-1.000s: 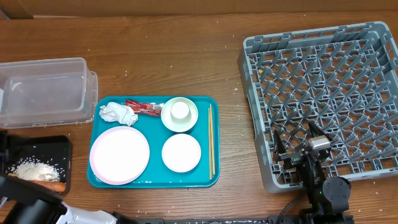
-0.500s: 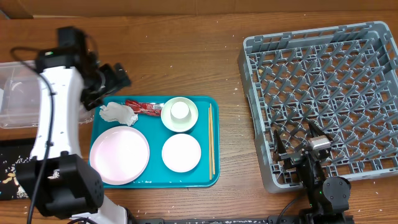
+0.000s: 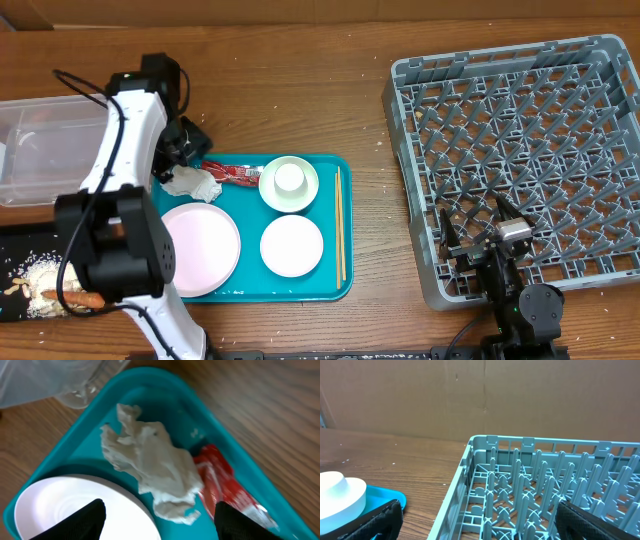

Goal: Sort waste into correct bins and load items into the dishwasher
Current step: 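Grasp the crumpled white tissue with the left gripper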

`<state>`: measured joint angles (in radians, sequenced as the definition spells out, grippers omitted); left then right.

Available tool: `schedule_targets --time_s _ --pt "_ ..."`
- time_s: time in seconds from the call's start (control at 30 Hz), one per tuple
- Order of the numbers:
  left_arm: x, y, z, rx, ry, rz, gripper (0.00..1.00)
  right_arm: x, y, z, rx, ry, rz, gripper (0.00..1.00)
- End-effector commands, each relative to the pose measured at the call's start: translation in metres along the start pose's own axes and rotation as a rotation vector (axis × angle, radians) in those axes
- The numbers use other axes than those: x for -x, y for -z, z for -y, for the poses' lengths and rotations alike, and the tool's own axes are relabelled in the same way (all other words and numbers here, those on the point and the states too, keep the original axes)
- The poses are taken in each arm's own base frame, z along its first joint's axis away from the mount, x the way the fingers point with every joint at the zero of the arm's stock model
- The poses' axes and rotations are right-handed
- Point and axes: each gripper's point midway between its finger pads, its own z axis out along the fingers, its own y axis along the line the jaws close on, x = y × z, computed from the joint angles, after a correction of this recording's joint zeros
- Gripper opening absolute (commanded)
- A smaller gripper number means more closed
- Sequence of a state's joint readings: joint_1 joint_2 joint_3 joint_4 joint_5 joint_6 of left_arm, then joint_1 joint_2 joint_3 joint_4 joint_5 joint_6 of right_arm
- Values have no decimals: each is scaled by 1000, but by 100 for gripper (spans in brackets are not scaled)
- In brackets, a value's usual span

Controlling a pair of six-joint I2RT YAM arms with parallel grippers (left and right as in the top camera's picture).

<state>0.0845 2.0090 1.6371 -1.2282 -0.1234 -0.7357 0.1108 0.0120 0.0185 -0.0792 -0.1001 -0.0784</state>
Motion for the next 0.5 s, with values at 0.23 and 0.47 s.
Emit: schedule_targets --time_s 0.23,0.47 --pt "3 -31 -7 139 64 1 61 -2 0 2 -11 -3 1 100" --pt "1 -41 -3 145 60 -10 48 -2 0 2 -11 -3 1 100"
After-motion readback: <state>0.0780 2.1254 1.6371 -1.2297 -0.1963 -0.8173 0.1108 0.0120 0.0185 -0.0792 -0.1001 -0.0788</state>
